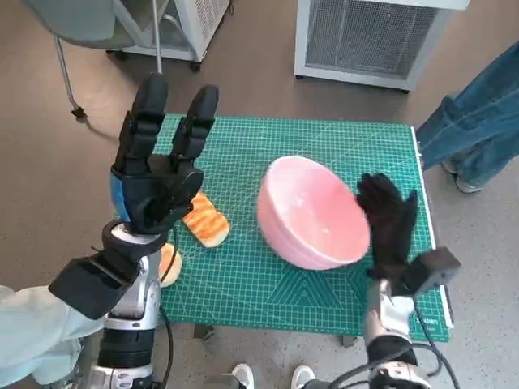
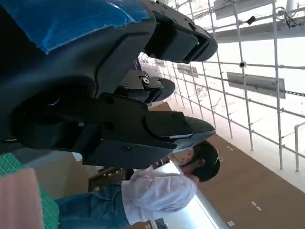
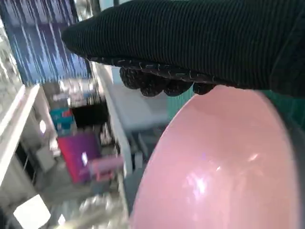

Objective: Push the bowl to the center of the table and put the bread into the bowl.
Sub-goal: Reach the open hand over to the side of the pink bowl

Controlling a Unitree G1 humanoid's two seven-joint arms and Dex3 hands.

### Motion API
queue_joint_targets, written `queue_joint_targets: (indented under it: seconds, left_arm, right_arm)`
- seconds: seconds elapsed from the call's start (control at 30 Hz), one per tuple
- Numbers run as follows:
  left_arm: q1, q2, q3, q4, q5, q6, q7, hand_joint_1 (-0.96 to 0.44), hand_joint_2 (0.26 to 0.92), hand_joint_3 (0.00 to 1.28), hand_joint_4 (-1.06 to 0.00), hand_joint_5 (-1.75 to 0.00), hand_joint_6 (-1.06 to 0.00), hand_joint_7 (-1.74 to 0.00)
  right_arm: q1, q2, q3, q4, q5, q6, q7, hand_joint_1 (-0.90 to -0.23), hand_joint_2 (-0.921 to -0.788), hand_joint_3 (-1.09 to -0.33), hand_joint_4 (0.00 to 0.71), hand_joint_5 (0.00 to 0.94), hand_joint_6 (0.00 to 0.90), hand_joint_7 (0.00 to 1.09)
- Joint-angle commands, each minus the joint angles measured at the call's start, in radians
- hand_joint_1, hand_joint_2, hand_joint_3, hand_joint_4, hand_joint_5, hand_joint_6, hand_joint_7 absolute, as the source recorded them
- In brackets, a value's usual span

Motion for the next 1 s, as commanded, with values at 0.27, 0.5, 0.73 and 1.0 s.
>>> queue_joint_targets:
  seconds: [0.27,0.5,0.73,1.0]
  left_arm:
    - [0.018,0.015,0.007,-0.01,0.008,-0.004,0.002,-0.11,0.921,0.24,-0.44,0.0,-0.47,0.0]
    - [0.017,0.019,0.008,-0.009,0.012,-0.005,0.004,-0.11,0.921,0.25,-0.44,0.0,-0.47,0.0]
    - [0.018,0.023,0.009,-0.007,0.016,-0.008,0.005,-0.11,0.921,0.25,-0.45,0.0,-0.47,0.0]
    - [0.023,0.032,0.016,-0.002,0.011,-0.014,0.001,-0.11,0.921,0.25,-0.44,0.0,-0.47,0.0]
  right_arm:
    - [-0.099,0.022,-0.002,0.07,0.001,0.032,0.008,-0.554,-0.921,-0.811,0.247,0.004,0.112,0.49]
    - [-0.154,0.027,0.0,0.102,-0.009,0.042,0.001,-0.558,-0.921,-0.798,0.254,0.006,0.128,0.47]
    - [-0.19,0.013,-0.005,0.117,-0.011,0.046,0.004,-0.558,-0.921,-0.789,0.254,0.004,0.129,0.46]
    - [-0.2,-0.017,0.004,0.04,-0.02,0.017,-0.003,-0.555,-0.921,-0.804,0.238,0.0,0.115,0.45]
